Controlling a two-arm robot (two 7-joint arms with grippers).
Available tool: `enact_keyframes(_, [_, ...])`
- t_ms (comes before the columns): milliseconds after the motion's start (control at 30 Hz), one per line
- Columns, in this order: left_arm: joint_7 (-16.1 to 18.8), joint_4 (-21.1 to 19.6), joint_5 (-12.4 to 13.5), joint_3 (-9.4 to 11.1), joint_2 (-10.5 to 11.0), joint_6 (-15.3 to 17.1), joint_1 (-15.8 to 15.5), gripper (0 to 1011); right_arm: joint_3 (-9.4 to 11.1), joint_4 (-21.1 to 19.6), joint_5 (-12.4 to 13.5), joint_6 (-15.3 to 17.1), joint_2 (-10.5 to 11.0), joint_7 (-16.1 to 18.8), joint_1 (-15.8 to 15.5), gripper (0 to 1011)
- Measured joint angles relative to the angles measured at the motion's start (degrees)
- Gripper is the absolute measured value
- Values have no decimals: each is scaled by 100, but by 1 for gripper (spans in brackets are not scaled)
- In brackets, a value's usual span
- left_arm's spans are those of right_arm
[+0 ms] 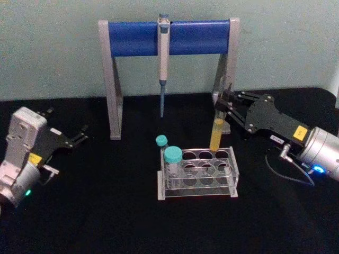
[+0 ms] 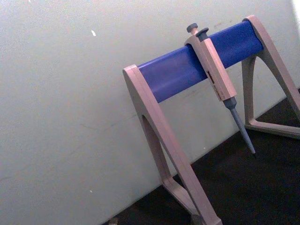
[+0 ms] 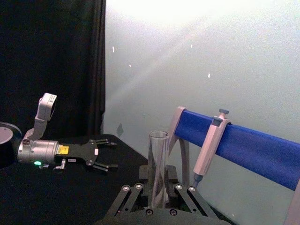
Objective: Pick up the test tube from the test tube rack, shake it, then place it back into the test tube rack.
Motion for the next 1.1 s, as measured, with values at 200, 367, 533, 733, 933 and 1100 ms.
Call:
enact_keyframes(200, [0,0,0,0,0,0,0,1001,11,31,-101,-113,-61,-64,-10,228])
enact_keyframes(367, [0,0,0,0,0,0,0,1001,13,122,-174,-210,-146,-88,-7,228])
enact_keyframes(533, [0,0,0,0,0,0,0,1001,-19,301,-250,-281,-268,-102,33,228])
enact_keyframes(733, [0,0,0,0,0,0,0,1001,-54,472,-315,-292,-372,-108,70,228])
enact_keyframes(933, [0,0,0,0,0,0,0,1001,-98,637,-377,-295,-453,-103,112,228])
enact_keyframes(1100, [0,0,0,0,0,0,0,1001,-134,754,-417,-293,-505,-91,136,228])
